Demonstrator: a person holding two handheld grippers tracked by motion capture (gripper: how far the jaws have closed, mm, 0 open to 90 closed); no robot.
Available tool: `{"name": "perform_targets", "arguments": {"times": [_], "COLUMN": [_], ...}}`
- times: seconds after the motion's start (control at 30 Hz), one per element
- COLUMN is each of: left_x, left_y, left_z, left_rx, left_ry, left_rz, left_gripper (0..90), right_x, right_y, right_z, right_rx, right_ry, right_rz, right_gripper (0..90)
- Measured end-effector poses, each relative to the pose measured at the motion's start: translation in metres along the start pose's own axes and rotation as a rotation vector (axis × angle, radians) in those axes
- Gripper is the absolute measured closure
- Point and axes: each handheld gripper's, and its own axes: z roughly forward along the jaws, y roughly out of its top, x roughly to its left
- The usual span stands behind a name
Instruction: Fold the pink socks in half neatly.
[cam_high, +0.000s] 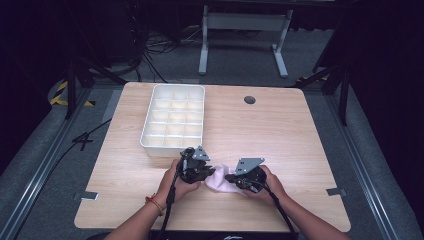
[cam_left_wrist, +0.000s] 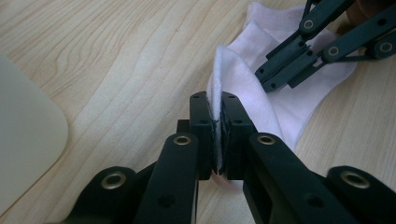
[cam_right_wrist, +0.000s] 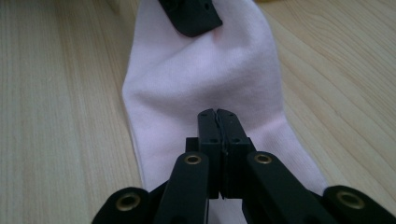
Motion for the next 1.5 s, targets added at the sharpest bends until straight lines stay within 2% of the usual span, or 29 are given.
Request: {"name": "perform_targets", "arguments": {"times": [0.03,0.17,0.3,0.4,0.5,0.63,0.73,0.83,0.9,0.97,1.07,1.2,1.33,1.5], "left_x": [-0.001,0.000,0.002,0.001,-0.004,-0.007,-0.010,-0.017,-0.019,-0.019,-0.015,-0.011,-0.016,-0.021], "left_y": [0.000,-0.001,-0.002,-0.002,0.001,0.003,0.005,0.011,0.013,0.014,0.012,0.010,0.012,0.014], "left_z": [-0.001,-0.004,-0.007,-0.007,-0.007,-0.009,-0.010,-0.009,-0.008,-0.007,-0.008,-0.011,-0.011,-0.010], "left_rx": [0.007,0.008,0.004,0.012,0.015,-0.008,-0.023,-0.031,-0.030,-0.028,-0.021,-0.033,-0.044,-0.042], "left_ry": [0.010,0.012,0.016,0.029,0.025,0.013,0.001,0.003,0.014,0.017,0.033,0.031,0.021,0.010], "left_rz": [0.017,0.014,0.012,0.022,0.034,0.035,0.036,0.067,0.073,0.074,0.054,0.038,0.049,0.070], "left_gripper": [85.5,85.5,85.4,85.4,85.2,84.8,84.5,84.5,84.6,84.7,84.8,84.8,84.3,84.2], "right_x": [0.001,0.000,-0.008,-0.011,-0.014,-0.013,-0.012,-0.011,-0.011,-0.011,-0.011,-0.009,-0.007,-0.005], "right_y": [0.001,0.000,-0.002,-0.003,-0.007,-0.007,-0.006,-0.005,-0.005,-0.005,-0.005,-0.004,-0.003,0.000], "right_z": [0.000,-0.001,-0.019,-0.021,-0.012,-0.006,-0.004,-0.003,-0.002,-0.003,-0.007,-0.011,-0.002,0.003], "right_rx": [0.001,-0.016,-0.062,-0.062,-0.020,-0.003,-0.004,-0.008,-0.008,-0.010,-0.017,-0.042,-0.012,-0.023], "right_ry": [-0.003,0.002,-0.017,-0.020,-0.012,-0.007,-0.013,-0.018,-0.017,-0.015,-0.004,0.009,0.019,0.032], "right_rz": [-0.004,0.004,0.027,0.038,0.040,0.039,0.039,0.038,0.038,0.032,0.029,0.016,0.005,0.007], "right_gripper": [89.7,89.5,89.0,89.0,89.2,89.5,89.6,89.6,89.5,89.5,89.0,89.0,89.3,89.3]}}
